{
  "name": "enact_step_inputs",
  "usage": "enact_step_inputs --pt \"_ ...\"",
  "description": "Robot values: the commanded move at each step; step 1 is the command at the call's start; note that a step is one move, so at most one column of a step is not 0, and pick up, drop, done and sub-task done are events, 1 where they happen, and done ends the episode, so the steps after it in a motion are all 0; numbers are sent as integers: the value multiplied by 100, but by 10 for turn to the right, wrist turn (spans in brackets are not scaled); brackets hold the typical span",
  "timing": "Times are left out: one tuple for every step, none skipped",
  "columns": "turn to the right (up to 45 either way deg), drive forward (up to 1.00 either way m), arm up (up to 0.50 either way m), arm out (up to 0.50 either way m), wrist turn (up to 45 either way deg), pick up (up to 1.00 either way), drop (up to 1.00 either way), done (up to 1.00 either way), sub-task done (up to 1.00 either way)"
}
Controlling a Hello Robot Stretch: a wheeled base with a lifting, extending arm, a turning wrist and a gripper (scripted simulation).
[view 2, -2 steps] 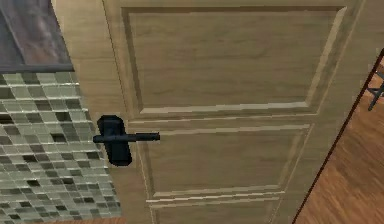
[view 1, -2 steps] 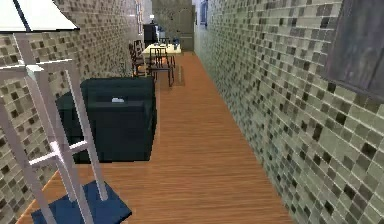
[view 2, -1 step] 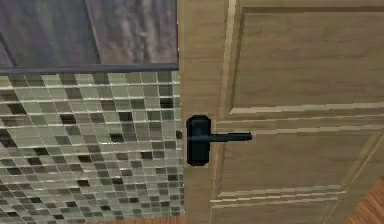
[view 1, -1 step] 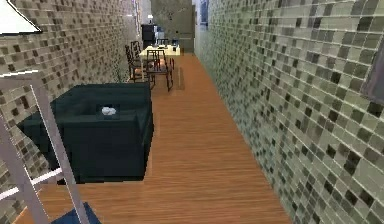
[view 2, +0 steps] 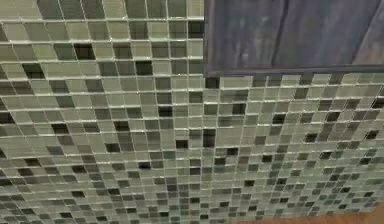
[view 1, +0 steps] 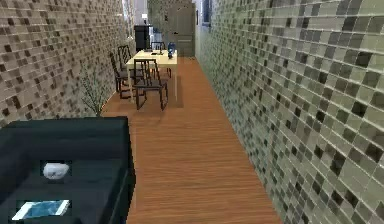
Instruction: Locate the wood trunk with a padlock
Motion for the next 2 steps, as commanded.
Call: enact_step_inputs --pt "0 100 0 0 0 0 0 0 0" --pt "0 100 0 0 0 0 0 0 0"
